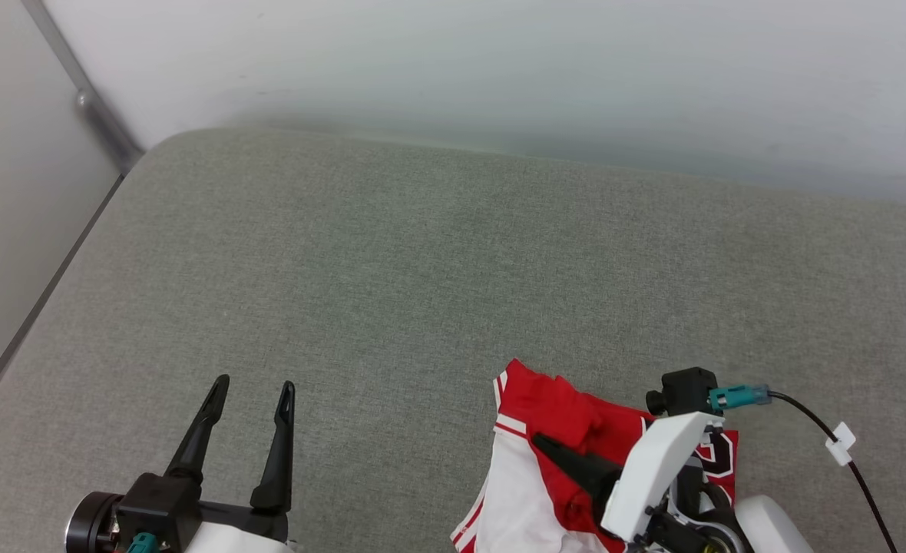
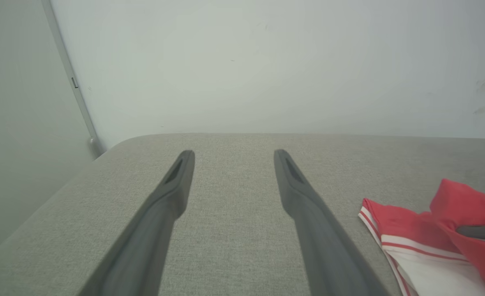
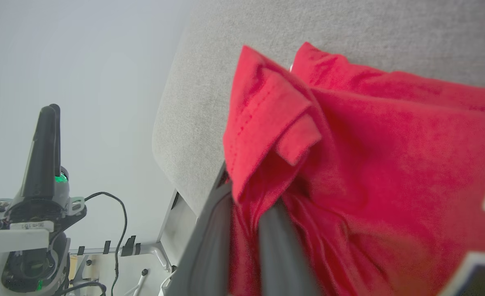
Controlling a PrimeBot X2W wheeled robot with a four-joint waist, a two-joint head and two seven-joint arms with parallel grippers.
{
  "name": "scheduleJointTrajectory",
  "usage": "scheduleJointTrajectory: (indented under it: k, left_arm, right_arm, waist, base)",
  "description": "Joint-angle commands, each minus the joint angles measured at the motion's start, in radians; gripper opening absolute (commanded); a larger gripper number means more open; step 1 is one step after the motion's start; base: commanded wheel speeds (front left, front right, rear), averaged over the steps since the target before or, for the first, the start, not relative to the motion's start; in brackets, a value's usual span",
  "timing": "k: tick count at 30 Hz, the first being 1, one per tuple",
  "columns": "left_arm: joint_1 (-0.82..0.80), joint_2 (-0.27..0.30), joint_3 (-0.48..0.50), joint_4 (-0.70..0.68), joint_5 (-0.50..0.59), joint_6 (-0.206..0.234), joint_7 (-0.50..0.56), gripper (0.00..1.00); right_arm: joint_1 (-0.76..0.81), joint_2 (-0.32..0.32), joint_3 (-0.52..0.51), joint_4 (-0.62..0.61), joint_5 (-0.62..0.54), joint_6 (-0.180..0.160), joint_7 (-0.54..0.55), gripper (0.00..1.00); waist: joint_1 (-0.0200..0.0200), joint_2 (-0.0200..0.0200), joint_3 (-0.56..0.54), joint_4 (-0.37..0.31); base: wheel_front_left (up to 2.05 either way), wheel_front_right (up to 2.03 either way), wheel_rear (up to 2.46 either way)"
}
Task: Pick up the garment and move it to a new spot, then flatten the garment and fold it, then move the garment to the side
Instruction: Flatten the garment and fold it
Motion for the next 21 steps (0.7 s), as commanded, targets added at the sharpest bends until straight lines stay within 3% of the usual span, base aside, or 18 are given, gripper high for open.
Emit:
scheduleJointTrajectory:
  k: [1,2,8,12,15,21]
  left_arm:
    - [-0.005,0.000,0.002,0.001,-0.004,-0.001,-0.002,1.00]
    - [-0.004,0.000,0.003,0.001,-0.004,-0.001,-0.002,1.00]
    - [0.002,0.002,0.014,0.004,0.000,-0.001,-0.002,1.00]
    - [0.004,0.004,0.016,0.003,0.005,-0.001,-0.002,1.00]
    - [0.007,0.003,0.018,-0.001,0.009,-0.001,-0.002,1.00]
    - [0.005,0.000,0.017,-0.012,0.007,-0.001,-0.002,1.00]
  right_arm:
    - [-0.026,0.001,0.014,0.018,0.009,0.000,-0.021,0.63]
    - [-0.037,0.001,0.027,0.033,0.018,0.000,-0.031,1.00]
    - [-0.085,0.000,0.101,0.061,0.046,0.000,-0.068,1.00]
    - [-0.108,0.000,0.095,0.035,0.034,0.000,-0.065,1.00]
    - [-0.126,0.000,0.052,0.005,-0.060,0.000,-0.056,1.00]
    - [-0.137,-0.026,-0.087,-0.126,-0.385,0.000,-0.031,1.00]
  waist:
    - [0.0000,0.0000,0.002,0.002]
    - [0.0000,0.0000,0.003,0.002]
    - [0.0000,0.0000,0.000,-0.011]
    - [0.0000,0.0000,-0.011,-0.034]
    - [0.0000,0.0000,-0.018,-0.056]
    - [0.0000,0.0000,-0.019,-0.108]
  base:
    - [0.00,0.00,0.00]
    - [0.00,0.00,0.00]
    - [0.00,0.00,0.00]
    - [0.00,0.00,0.00]
    - [0.00,0.00,0.00]
    - [0.00,0.00,0.00]
